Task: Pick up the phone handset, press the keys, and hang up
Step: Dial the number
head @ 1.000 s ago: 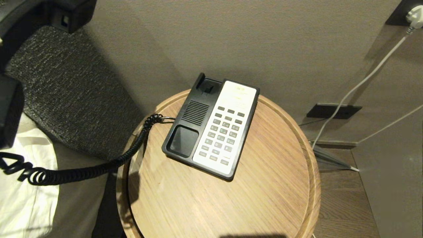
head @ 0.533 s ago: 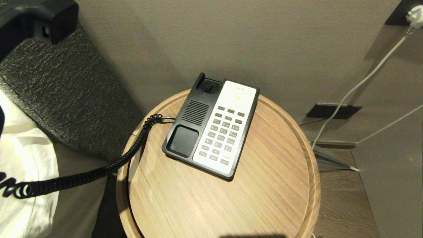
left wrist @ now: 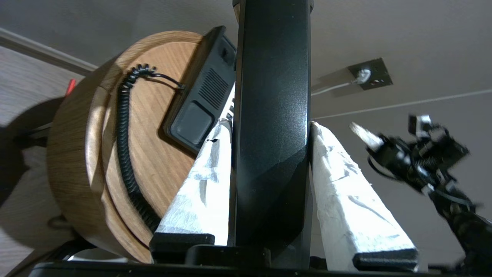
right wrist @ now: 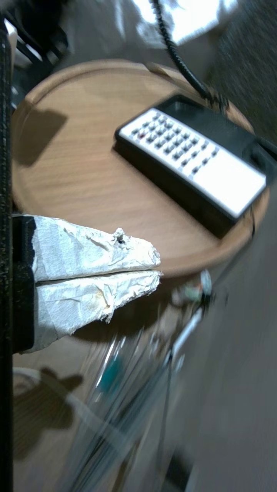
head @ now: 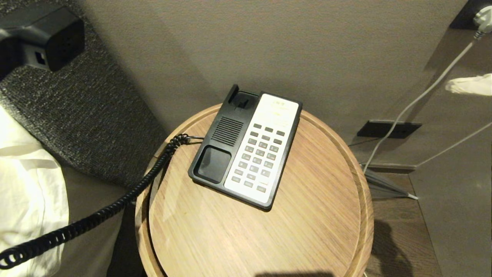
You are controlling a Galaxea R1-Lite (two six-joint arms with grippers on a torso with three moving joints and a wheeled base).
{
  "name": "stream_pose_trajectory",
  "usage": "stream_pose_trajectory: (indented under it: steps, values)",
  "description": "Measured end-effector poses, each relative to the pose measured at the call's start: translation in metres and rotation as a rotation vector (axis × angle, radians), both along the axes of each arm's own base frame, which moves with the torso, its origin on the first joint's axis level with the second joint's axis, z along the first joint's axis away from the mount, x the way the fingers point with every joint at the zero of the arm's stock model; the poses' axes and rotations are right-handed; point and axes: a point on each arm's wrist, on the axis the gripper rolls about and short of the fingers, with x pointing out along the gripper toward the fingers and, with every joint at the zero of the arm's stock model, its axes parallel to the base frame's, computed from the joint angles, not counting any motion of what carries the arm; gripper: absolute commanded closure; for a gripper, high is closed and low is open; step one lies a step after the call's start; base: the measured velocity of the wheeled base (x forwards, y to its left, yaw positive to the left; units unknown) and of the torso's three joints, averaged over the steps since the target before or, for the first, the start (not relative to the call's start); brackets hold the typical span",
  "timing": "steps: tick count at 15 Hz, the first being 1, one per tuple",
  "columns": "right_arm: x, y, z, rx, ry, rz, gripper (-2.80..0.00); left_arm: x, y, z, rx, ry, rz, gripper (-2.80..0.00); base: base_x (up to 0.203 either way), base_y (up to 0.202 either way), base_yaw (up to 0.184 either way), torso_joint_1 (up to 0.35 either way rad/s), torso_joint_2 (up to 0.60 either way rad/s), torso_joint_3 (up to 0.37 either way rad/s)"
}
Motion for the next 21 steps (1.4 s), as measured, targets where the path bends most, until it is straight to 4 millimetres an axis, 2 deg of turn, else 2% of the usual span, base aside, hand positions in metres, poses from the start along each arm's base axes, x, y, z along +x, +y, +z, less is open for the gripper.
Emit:
stream_pose_trajectory:
  steps: [3, 6, 9, 14, 21]
  values:
    - [0.03, 0.048, -0.002, -0.007, 0.069, 0.092, 0.0, -0.002, 0.002, -0.002, -0.002, -0.004, 0.0, 0.0, 0.0, 0.0, 0.0, 0.0, 0.0, 0.0]
    - [0.054, 0.096, -0.01, 0.019, 0.093, 0.061, 0.0, -0.001, 0.001, -0.008, 0.01, 0.007, -0.001, 0.0, 0.0, 0.0, 0.0, 0.0, 0.0, 0.0]
    - [0.064, 0.126, -0.02, 0.051, 0.118, 0.064, 0.0, -0.003, 0.003, -0.013, 0.013, 0.011, -0.017, 0.0, 0.0, 0.0, 0.0, 0.0, 0.0, 0.0]
    - [0.054, 0.152, -0.035, 0.045, 0.2, 0.137, 0.0, -0.001, 0.0, -0.023, 0.018, 0.016, -0.044, 0.0, 0.0, 0.0, 0.0, 0.0, 0.0, 0.0]
    - [0.054, 0.169, -0.053, -0.002, 0.244, 0.152, 0.0, 0.0, -0.002, -0.034, 0.034, 0.032, -0.054, 0.0, 0.0, 0.0, 0.0, 0.0, 0.0, 0.0]
